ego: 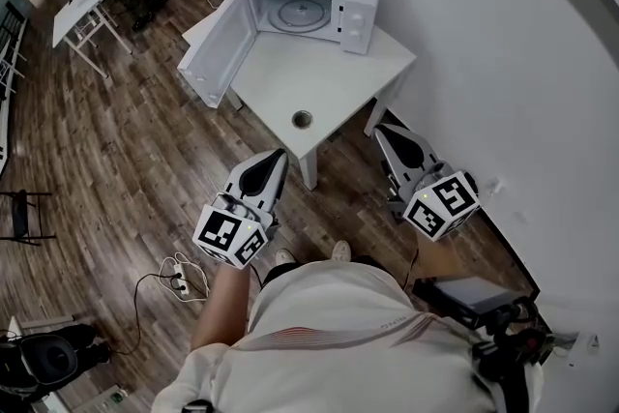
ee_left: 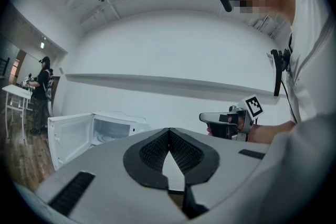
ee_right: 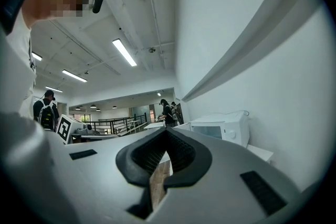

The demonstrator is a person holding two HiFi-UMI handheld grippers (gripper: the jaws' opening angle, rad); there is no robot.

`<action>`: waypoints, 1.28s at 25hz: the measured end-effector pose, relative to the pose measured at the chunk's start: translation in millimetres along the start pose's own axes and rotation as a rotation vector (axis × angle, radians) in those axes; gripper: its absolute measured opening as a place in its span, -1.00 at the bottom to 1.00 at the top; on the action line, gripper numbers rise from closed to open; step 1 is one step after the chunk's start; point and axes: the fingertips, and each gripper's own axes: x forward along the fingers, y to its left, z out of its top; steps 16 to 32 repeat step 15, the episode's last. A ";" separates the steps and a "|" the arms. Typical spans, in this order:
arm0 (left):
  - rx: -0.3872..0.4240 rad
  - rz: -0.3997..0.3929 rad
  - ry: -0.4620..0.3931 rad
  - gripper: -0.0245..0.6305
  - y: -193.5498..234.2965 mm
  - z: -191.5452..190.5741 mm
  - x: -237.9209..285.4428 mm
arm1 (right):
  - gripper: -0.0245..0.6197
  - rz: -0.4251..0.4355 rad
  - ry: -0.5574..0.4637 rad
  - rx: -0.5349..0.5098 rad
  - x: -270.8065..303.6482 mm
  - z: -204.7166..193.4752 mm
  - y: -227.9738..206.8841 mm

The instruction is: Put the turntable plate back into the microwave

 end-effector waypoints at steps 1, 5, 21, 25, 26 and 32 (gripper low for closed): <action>0.001 -0.002 -0.002 -0.89 3.3 1.8 -2.8 | -0.91 0.002 0.000 -0.006 2.7 1.0 5.1; -0.002 -0.009 -0.014 -0.89 15.4 7.5 -9.0 | -0.91 -0.010 0.016 -0.011 9.9 1.6 15.6; -0.026 -0.035 -0.014 -0.89 20.3 3.5 -13.6 | -0.91 -0.024 0.028 -0.014 13.7 -4.2 21.7; -0.026 -0.035 -0.014 -0.89 20.3 3.5 -13.6 | -0.91 -0.024 0.028 -0.014 13.7 -4.2 21.7; -0.026 -0.035 -0.014 -0.89 20.3 3.5 -13.6 | -0.91 -0.024 0.028 -0.014 13.7 -4.2 21.7; -0.026 -0.035 -0.014 -0.89 20.3 3.5 -13.6 | -0.91 -0.024 0.028 -0.014 13.7 -4.2 21.7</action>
